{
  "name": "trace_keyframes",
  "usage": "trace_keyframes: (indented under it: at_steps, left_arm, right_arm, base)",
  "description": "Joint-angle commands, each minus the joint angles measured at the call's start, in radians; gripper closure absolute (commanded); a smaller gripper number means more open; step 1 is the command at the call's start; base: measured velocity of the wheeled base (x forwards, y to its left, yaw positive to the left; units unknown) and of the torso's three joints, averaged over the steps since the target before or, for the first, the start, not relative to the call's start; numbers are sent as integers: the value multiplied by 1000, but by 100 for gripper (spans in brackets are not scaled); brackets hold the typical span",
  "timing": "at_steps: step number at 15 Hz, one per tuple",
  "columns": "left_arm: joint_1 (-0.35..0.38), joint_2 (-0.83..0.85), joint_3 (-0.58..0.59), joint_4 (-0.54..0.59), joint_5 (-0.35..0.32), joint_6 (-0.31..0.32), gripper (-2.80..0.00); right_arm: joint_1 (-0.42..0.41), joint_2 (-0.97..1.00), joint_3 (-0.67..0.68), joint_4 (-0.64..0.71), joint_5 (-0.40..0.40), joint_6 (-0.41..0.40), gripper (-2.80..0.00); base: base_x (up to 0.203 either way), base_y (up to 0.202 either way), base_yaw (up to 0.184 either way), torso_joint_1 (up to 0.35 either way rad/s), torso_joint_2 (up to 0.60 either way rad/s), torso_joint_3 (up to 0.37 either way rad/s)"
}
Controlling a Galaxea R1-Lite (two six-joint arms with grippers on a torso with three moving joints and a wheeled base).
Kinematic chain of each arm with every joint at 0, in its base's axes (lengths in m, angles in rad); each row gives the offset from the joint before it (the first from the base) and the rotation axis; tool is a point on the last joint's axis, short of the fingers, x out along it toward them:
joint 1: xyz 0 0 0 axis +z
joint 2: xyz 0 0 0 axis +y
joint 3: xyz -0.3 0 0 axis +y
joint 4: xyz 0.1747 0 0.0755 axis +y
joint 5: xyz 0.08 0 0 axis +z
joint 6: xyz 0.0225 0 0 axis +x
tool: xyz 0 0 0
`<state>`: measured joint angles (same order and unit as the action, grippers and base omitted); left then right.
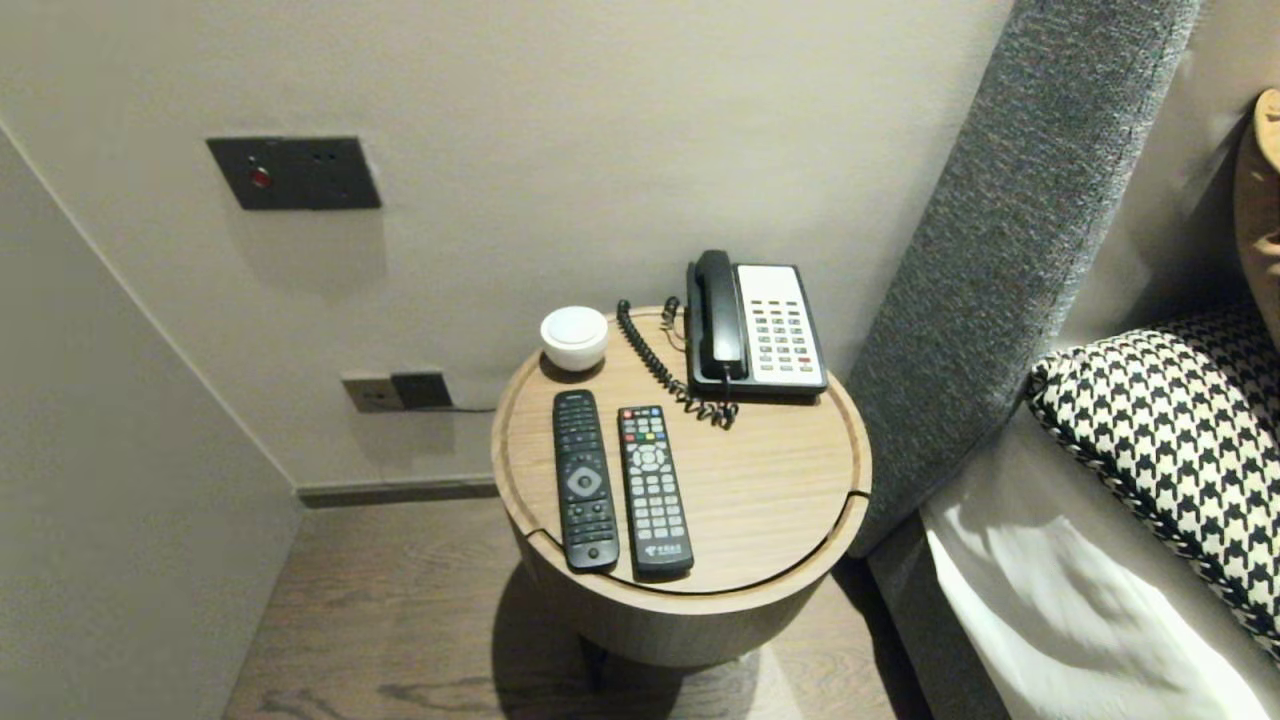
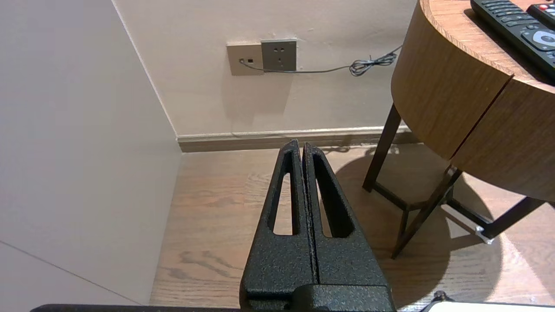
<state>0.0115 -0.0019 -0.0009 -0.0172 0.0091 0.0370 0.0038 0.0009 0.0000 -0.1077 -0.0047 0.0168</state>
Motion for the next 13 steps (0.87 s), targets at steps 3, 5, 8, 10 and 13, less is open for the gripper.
trace_keyframes:
  at_steps: [3, 5, 8, 10, 13]
  left_arm:
    - [1, -1, 1, 0, 0, 0, 0]
    - [1, -1, 1, 1, 0, 0, 0]
    - [0, -1, 1, 1, 1, 0, 0]
    - [1, -1, 1, 2, 0, 0, 0]
    - [1, -1, 1, 1, 0, 0, 0]
  right_arm:
    - [1, 1, 40, -1, 0, 0, 0]
    - [1, 2, 40, -1, 0, 0, 0]
    - [-1, 2, 40, -1, 0, 0, 0]
    - [-1, 2, 40, -1, -1, 0, 0]
    - [1, 1, 40, -1, 0, 0, 0]
  base:
    - [0, 0, 0, 0, 0, 0]
    - [0, 0, 0, 0, 0, 0]
    - [0, 0, 0, 0, 0, 0]
    - [0, 0, 0, 0, 0, 0]
    - [0, 0, 0, 0, 0, 0]
